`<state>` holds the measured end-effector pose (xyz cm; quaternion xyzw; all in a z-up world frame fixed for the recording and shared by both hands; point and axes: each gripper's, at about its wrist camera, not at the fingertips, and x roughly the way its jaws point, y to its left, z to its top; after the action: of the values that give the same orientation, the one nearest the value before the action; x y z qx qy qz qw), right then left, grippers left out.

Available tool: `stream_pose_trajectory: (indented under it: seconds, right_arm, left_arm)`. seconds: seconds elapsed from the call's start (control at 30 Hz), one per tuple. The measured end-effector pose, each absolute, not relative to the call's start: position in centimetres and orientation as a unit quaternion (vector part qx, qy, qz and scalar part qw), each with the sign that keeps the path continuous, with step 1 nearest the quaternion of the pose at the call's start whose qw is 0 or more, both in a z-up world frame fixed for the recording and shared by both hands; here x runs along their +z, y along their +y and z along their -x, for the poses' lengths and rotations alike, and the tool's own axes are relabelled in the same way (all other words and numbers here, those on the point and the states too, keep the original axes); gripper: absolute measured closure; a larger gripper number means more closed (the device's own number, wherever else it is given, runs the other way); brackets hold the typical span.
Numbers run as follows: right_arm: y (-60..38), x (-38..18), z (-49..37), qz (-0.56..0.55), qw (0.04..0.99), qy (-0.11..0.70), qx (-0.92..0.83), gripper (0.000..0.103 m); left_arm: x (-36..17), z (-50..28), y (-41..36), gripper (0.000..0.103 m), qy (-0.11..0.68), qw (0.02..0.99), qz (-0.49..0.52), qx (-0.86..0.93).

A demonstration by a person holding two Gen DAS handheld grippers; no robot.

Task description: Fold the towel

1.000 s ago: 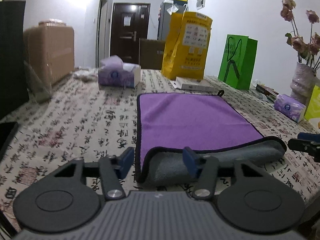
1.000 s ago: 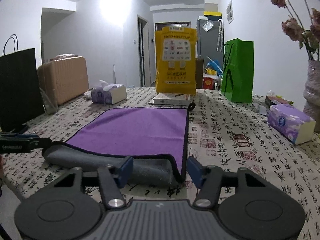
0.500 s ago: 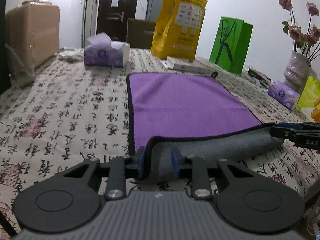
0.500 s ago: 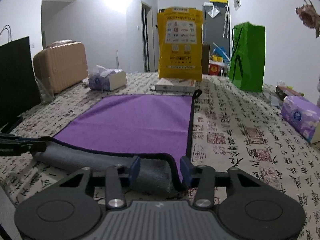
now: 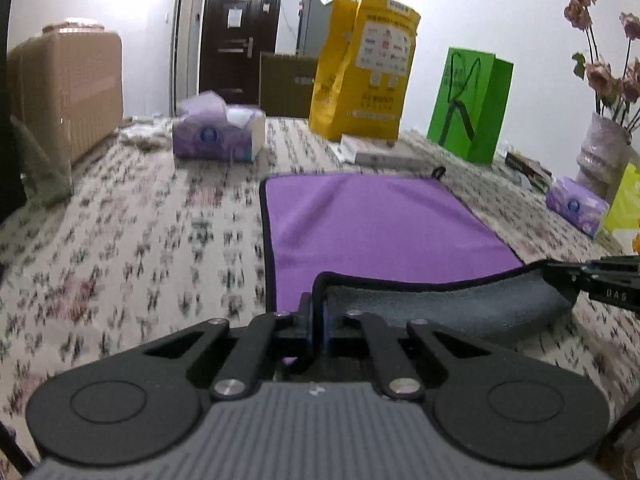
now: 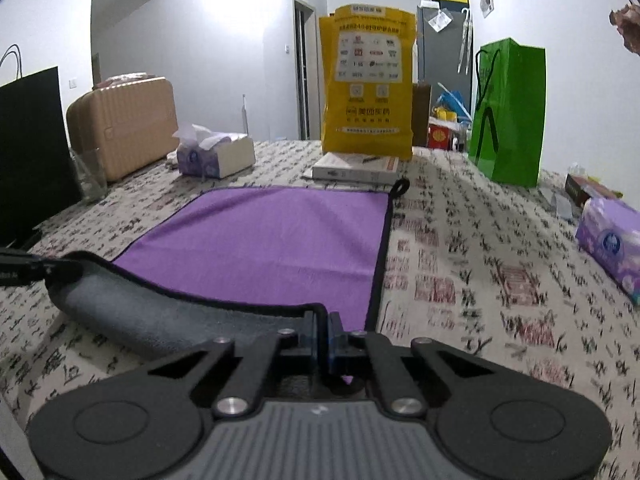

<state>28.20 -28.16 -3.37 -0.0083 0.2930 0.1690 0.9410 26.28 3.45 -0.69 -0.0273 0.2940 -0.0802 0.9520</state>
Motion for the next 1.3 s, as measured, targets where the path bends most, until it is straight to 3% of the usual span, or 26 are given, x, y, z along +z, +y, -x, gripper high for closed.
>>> stream_pose_trajectory:
  seconds: [1.3]
  right_arm:
    - [-27.4,-2.5,-47.9,0.026,0.937,0.297,0.181,0.099]
  left_arm:
    - [0.4,-46.4,4.9,0.098,0.330,0.941,0.030,-0.072]
